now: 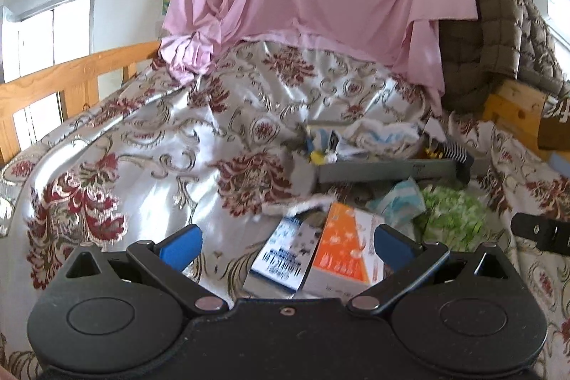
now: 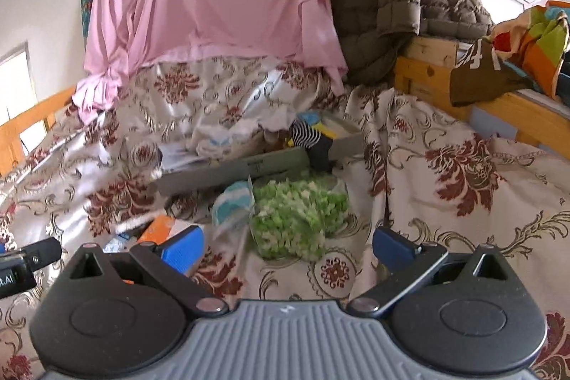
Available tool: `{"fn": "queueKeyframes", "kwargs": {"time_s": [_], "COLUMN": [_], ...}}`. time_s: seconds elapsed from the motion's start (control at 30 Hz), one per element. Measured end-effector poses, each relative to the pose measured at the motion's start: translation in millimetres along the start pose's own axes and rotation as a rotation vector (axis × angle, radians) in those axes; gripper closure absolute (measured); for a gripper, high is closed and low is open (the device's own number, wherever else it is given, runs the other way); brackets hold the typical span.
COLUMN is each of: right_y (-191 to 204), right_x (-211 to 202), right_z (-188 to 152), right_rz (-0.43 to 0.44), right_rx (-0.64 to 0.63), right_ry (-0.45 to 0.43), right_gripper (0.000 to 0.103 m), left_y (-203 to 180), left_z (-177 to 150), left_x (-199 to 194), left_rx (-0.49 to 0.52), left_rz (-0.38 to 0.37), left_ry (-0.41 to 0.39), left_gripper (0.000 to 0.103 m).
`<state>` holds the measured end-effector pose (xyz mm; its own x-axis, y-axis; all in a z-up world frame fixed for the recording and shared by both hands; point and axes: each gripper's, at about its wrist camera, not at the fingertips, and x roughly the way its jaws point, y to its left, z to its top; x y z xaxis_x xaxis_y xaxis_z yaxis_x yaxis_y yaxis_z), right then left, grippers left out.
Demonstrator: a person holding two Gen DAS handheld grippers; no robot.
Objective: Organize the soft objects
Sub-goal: 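Lift both tools from the tray and move back over the pile, then move the left tool to the cartoon-printed packet while the right tool approaches the blue-striped packet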
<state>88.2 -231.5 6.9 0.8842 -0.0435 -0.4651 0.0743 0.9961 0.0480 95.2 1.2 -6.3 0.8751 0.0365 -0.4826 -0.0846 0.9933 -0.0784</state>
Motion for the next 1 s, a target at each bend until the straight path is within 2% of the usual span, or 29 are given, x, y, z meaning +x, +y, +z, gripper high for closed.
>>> {"fn": "queueKeyframes", "kwargs": {"time_s": [0.3, 0.7, 1.0], "right_y": [15, 24, 39], "right_x": [19, 27, 37], "right_z": [-8, -12, -19], "right_rz": [0.003, 0.016, 0.044], "right_rx": [-0.093, -0.157, -0.242], "right_ry": [0.113, 0.159, 0.218], "right_gripper": [0.0, 0.0, 0.0], "left_y": [-3, -3, 2], "left_z": [-18, -28, -31], "left_x": [13, 27, 35], "left_rx": [0.046, 0.083, 0.07], "left_rz": [0.021, 0.112, 0.151], "left_ry": [0.082, 0.18, 0.228], "left_gripper": [0.001, 0.001, 0.001]}}
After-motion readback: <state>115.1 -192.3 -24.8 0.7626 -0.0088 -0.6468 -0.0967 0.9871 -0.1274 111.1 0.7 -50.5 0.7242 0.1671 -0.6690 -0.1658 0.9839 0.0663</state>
